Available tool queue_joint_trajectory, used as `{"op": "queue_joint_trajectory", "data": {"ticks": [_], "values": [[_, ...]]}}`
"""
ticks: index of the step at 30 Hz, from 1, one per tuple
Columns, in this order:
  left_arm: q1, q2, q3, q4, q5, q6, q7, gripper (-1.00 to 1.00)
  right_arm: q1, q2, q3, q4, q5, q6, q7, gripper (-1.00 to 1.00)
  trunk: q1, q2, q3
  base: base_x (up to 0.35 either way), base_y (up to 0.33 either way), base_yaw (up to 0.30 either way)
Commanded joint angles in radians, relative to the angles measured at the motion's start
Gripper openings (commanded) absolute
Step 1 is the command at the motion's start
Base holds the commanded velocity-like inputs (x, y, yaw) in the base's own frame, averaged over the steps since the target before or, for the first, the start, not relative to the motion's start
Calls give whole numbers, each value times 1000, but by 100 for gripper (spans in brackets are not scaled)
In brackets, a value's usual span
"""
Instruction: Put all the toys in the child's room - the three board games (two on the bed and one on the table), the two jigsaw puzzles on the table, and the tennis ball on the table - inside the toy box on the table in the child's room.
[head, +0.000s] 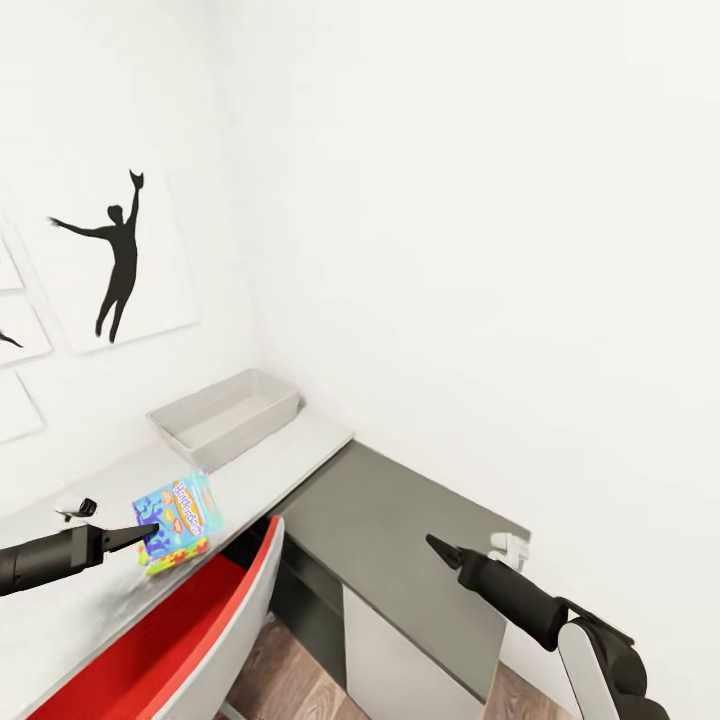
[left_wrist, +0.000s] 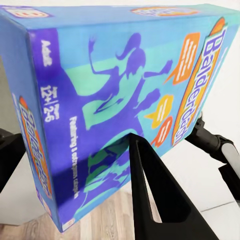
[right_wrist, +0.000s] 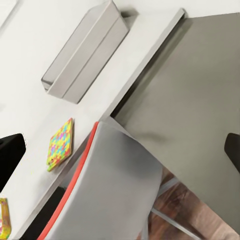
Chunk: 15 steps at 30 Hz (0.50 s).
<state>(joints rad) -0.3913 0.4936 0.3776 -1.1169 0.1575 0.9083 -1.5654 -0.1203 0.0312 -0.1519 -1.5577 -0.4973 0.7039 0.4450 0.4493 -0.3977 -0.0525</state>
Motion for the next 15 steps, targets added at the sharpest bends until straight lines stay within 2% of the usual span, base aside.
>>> {"op": "queue_joint_trajectory", "data": {"ticks": [1,15], "values": [[-1,0,0,0,1,9,-5,-100,-1,1,-3,-1,-3,8,3,100,1,-2,-1,0,0,246],[-1,0,-1,0,1,9,-5,-100,-1,3,-3,-1,-3,8,3,100,1,-2,8,0,0,262]]}}
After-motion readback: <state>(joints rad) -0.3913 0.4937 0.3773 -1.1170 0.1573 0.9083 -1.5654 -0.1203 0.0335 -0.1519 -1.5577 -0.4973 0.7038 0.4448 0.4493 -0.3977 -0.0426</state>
